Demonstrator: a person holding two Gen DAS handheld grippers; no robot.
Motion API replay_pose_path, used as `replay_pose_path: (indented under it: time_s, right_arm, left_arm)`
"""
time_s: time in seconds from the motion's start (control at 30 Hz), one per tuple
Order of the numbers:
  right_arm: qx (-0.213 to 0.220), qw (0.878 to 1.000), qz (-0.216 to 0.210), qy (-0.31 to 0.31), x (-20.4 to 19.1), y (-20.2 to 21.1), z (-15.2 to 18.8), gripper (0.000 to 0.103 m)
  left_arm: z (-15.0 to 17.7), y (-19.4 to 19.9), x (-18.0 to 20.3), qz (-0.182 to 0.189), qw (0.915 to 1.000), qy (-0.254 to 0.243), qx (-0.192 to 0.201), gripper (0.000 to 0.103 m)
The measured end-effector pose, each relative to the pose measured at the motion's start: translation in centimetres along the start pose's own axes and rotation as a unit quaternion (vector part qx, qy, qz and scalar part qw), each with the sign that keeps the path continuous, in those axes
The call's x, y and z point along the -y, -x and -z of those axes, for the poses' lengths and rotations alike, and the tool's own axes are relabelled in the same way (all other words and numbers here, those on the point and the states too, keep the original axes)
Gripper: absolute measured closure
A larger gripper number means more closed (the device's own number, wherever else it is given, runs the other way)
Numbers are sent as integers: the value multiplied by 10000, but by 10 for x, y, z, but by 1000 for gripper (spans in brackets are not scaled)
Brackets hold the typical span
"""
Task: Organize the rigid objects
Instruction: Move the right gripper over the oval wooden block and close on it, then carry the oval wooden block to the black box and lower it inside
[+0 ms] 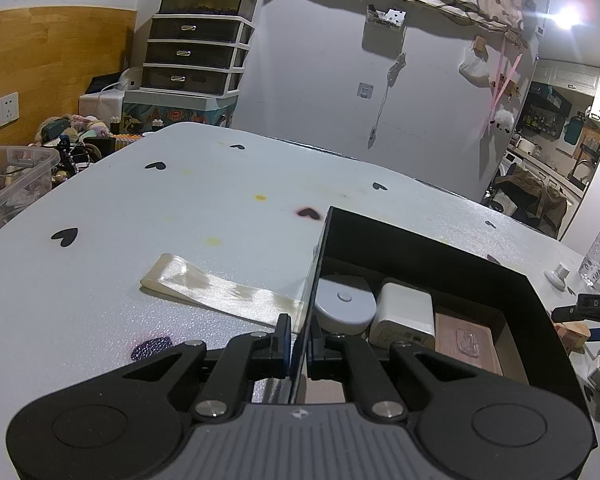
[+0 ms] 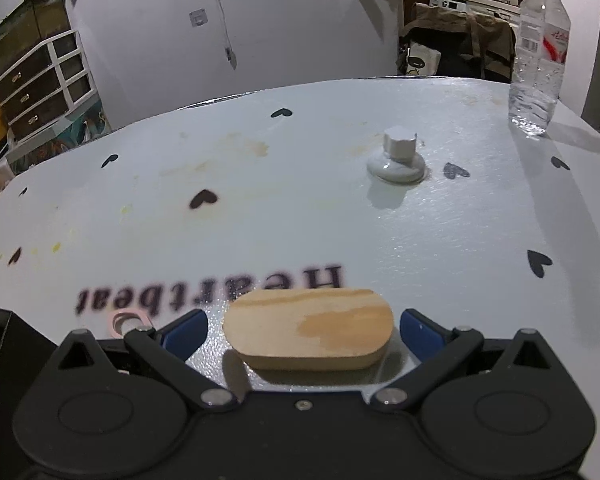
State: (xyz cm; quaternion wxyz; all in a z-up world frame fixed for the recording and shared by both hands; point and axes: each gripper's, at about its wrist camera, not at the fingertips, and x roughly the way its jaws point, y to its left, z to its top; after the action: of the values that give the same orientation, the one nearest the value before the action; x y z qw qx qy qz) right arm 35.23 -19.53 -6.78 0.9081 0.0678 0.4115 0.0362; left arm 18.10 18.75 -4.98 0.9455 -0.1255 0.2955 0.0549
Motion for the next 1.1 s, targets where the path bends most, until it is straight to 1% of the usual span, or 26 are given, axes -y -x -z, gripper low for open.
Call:
replay_pose_path:
  time_s: [0.07,0.13,0.2,0.3,0.37,0.73,0.83,0.93,1.03,1.1]
  right_arm:
    - [65,9999,-78,-36,1,1,-1,1]
    - [116,9998,-141,-47,3,1,-1,7]
    - [57,10000,-50,45,2,-2,-1,10]
    - [-19,10000,-37,60,2,-5,0,10]
    - [2,10000,-39,91,2,-5,-1,12]
    - [106,9997,-136,173,8,-4,0,13]
    - [324,9993,-135,119,17,6,-1,13]
    - [610,9977,-241,192,21,23,-7,13]
    - [830,9931,-528,644,8,44,-14,13]
    - [943,9866,-826,1043,-8,59,-20,13]
  left_arm:
    - [0,0,0,-1,10000,1,-1,96]
    - [0,0,0,-3,10000,-1,-2,96]
    - [0,0,0,-3,10000,-1,-2,96]
    - [0,0,0,-5,10000,-2,-2,96]
    - [0,0,0,-8,10000,-5,-4,96]
    - [2,-1,-1,-51,10000,-17,-28,96]
    - [1,-1,-1,-44,10000,-14,-30,97]
    - [1,-1,-2,-14,10000,8,-25,97]
    - [1,-1,-2,5,10000,14,-22,97]
    - [0,-1,-3,36,10000,41,-31,97]
